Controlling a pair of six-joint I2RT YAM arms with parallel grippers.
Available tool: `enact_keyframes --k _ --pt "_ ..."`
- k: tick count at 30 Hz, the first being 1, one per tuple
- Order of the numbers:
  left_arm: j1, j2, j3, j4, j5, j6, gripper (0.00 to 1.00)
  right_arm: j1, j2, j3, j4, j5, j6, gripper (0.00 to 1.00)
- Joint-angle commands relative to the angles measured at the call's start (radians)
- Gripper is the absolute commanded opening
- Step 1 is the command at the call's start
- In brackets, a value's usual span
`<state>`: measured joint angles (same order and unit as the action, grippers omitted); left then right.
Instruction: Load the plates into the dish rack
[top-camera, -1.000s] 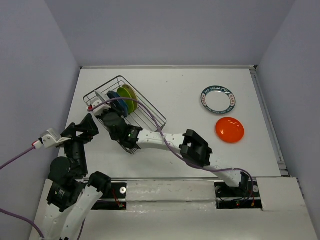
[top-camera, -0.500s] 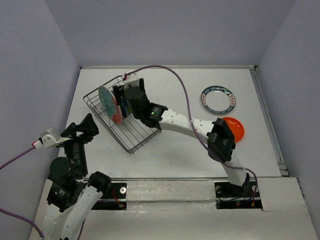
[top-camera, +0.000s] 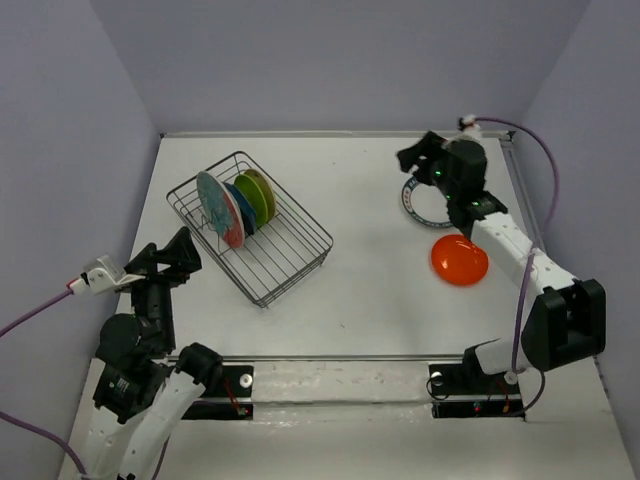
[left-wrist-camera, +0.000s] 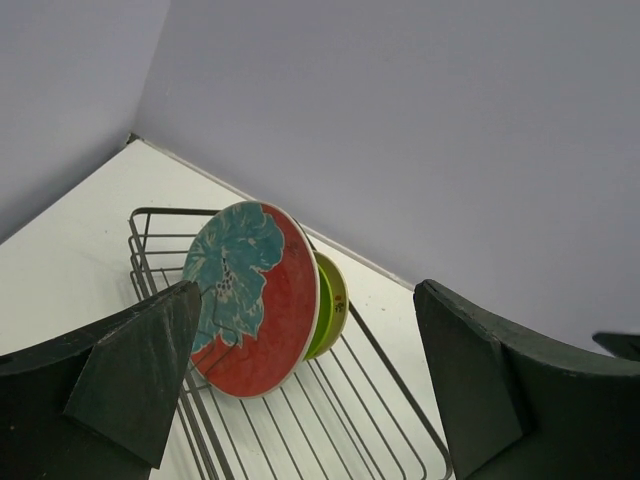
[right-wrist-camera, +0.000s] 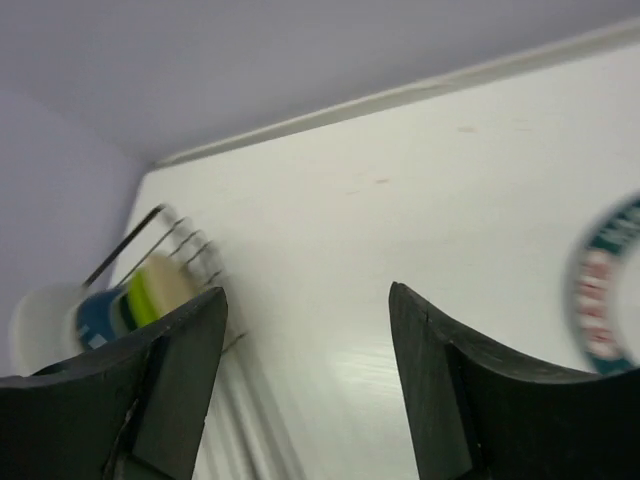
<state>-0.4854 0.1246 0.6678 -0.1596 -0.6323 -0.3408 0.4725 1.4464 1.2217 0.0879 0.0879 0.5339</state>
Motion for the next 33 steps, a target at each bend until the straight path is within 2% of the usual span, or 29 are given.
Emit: enact_keyframes --k 1,2,3,6,10,14,19,23,24,27,28,29,31,33 --pt "-0.008 0.0 -0.008 0.061 0.014 0.016 0.99 -0.378 -0.087 -0.233 0.052 -0.272 0.187 0.67" --pt "-0.012 0.001 -0.01 0.063 0.02 0.017 0.99 -0.496 -0.083 -0.299 0.062 -0.302 0.202 0.66" --pt "-0.013 0.0 -0.01 0.063 0.022 0.017 0.99 -0.547 -0.072 -0.321 0.067 -0.316 0.207 0.66" --pt "-0.019 0.004 -0.01 0.063 0.028 0.017 0.99 -0.677 0.0 -0.367 0.095 -0.352 0.196 0.66" --pt "-0.025 0.004 -0.011 0.063 0.031 0.02 0.99 -0.79 0.104 -0.366 0.136 -0.411 0.205 0.66" --pt "-0.028 0.004 -0.011 0.063 0.029 0.022 0.99 -0.845 0.277 -0.309 0.141 -0.471 0.186 0.66" --pt "-0.032 0.007 -0.011 0.061 0.026 0.022 0.99 -0.854 0.428 -0.216 0.134 -0.582 0.161 0.62" --pt "-0.032 0.01 -0.011 0.061 0.023 0.023 0.99 -0.854 0.534 -0.151 0.145 -0.7 0.155 0.52" --pt "-0.032 0.013 -0.01 0.061 0.023 0.022 0.99 -0.854 0.573 -0.139 0.162 -0.726 0.162 0.46" --pt "-0.03 0.018 -0.01 0.063 0.022 0.023 0.99 -0.854 0.624 -0.111 0.22 -0.822 0.216 0.37" --pt "-0.028 0.02 -0.01 0.061 0.022 0.023 0.99 -0.854 0.649 -0.103 0.254 -0.841 0.233 0.29" --pt "-0.03 0.023 -0.01 0.061 0.02 0.023 0.99 -0.854 0.657 -0.097 0.272 -0.873 0.274 0.24" --pt "-0.028 0.027 -0.01 0.061 0.017 0.025 0.99 -0.854 0.646 -0.102 0.344 -0.884 0.314 0.07" --pt "-0.025 0.03 -0.01 0.063 0.017 0.023 0.99 -0.854 0.571 -0.122 0.393 -0.858 0.354 0.07"
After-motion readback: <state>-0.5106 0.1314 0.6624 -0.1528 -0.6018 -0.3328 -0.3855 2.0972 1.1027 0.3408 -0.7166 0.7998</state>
